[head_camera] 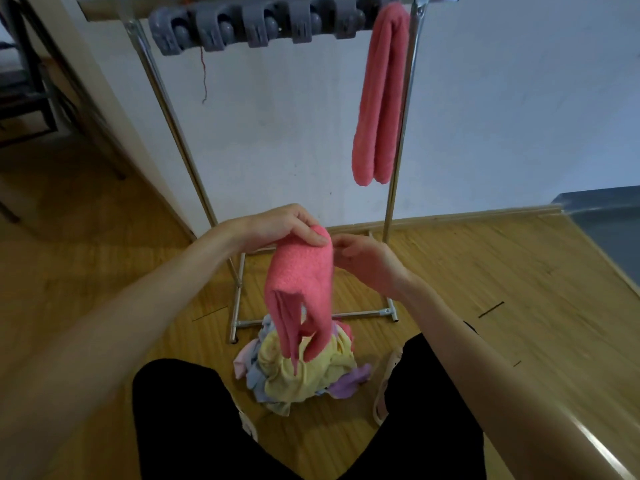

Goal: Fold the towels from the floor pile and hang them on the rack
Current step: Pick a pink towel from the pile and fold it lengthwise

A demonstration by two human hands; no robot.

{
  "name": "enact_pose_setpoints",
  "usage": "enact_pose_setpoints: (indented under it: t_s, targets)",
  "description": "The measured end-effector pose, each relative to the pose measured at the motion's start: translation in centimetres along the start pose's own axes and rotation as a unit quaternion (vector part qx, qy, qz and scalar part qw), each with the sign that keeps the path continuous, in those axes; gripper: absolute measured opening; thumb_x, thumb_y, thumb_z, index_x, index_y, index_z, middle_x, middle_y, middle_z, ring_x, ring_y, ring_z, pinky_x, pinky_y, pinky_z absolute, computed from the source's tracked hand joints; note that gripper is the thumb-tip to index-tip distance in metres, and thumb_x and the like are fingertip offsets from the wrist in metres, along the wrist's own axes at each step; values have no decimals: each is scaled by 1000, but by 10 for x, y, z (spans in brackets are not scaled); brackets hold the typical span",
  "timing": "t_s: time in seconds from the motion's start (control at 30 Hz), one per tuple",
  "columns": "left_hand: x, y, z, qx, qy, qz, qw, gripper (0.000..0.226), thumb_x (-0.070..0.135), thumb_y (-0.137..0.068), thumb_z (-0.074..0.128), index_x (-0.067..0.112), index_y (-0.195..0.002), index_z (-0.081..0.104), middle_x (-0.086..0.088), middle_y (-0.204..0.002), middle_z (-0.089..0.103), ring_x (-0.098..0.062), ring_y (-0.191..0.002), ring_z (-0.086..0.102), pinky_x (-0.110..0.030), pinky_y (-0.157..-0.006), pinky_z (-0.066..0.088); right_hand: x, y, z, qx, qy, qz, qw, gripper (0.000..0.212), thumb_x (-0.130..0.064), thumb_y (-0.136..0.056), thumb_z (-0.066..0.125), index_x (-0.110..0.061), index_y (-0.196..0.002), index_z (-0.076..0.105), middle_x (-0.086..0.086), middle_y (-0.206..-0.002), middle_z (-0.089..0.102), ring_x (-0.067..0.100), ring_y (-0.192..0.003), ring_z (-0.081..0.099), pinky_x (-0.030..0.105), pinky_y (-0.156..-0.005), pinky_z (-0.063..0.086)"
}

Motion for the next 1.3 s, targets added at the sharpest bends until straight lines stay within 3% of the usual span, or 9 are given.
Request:
enact_pose_setpoints:
  t_s: [0.13, 0.3, 0.53, 0.67, 0.8, 0.97, 1.13, 1.2, 1.3]
  targets:
    - [-1, -3, -6, 11, 4, -2, 1000, 43, 3, -87, 56, 23, -52, 71, 9, -54, 62, -2, -50, 56, -13, -50, 42, 0, 4, -4, -41, 80, 27, 996, 32, -12, -82, 65, 12, -102, 60, 10, -92, 64, 21, -88, 60, 33, -83, 48]
    - [-7, -5, -15, 37, -19, -13, 999, 14, 15, -88, 62, 8, -79, 71, 7, -63, 66, -5, -55, 60, -14, -53, 44, -33, 12, -32, -8, 130, 6, 991, 21, -17, -86, 65, 3, -90, 59, 0, -79, 62, 12, -74, 59, 20, -66, 46]
    - [10, -20, -47, 90, 14, 39, 995, 25, 6, -93, 54, 25, -110, 55, -8, -85, 59, -17, -71, 55, -24, -63, 41, -72, 15, -115, 197, 209, -58, 956, 34, -24, -86, 63, 9, -88, 57, 9, -79, 51, 18, -76, 46, 34, -70, 35]
    - [55, -39, -63, 109, -128, 67, 984, 32, -9, -87, 44, 18, -84, 61, 2, -83, 59, -3, -74, 52, -22, -71, 37, -125, 7, -131, 254, 342, -139, 894, 10, -3, -87, 57, 3, -94, 52, 9, -81, 52, 17, -72, 48, 27, -63, 40]
    - [105, -59, -85, 147, -254, 92, 952, 33, -7, -88, 46, 12, -85, 72, 7, -90, 65, 12, -77, 54, -7, -72, 39, -186, 5, -119, 234, 492, -236, 805, 24, 4, -81, 42, -11, -99, 47, 6, -92, 53, 16, -76, 51, 30, -70, 41]
    - [156, -73, -118, 181, -363, 121, 906, 35, 6, -79, 63, 22, -109, 68, 3, -110, 65, -17, -97, 62, -29, -84, 52, -236, -3, -110, 209, 650, -255, 685, 27, -11, -91, 38, -28, -107, 48, 3, -114, 42, 31, -83, 57, 40, -70, 51]
    - [211, -81, -149, 255, -434, 176, 846, 48, -2, -69, 60, 21, -111, 68, 1, -111, 66, -11, -98, 59, -25, -84, 46, -271, -18, -117, 191, 742, -241, 596, 34, 3, -83, 42, -18, -106, 55, 9, -124, 41, 27, -76, 50, 34, -60, 43]
    - [232, -83, -160, 303, -463, 200, 809, 47, -5, -69, 58, 16, -111, 69, -8, -110, 65, -15, -95, 57, -16, -82, 36, -284, -24, -125, 193, 750, -247, 583, 27, 2, -83, 44, -15, -97, 60, 10, -119, 44, 27, -78, 49, 31, -61, 37]
    - [255, -88, -171, 356, -509, 213, 754, 46, 1, -72, 59, 18, -113, 67, -14, -108, 59, -32, -101, 57, -28, -84, 40, -310, -32, -147, 240, 729, -255, 588, 39, 7, -77, 45, -15, -100, 68, 9, -109, 50, 31, -86, 54, 36, -65, 44]
Point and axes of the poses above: each hand's wrist, its own y-axis away from the middle knuckle, its own z-axis out of the palm, x = y × z, the point moved 9 cm from there along -y, towards the middle knuckle
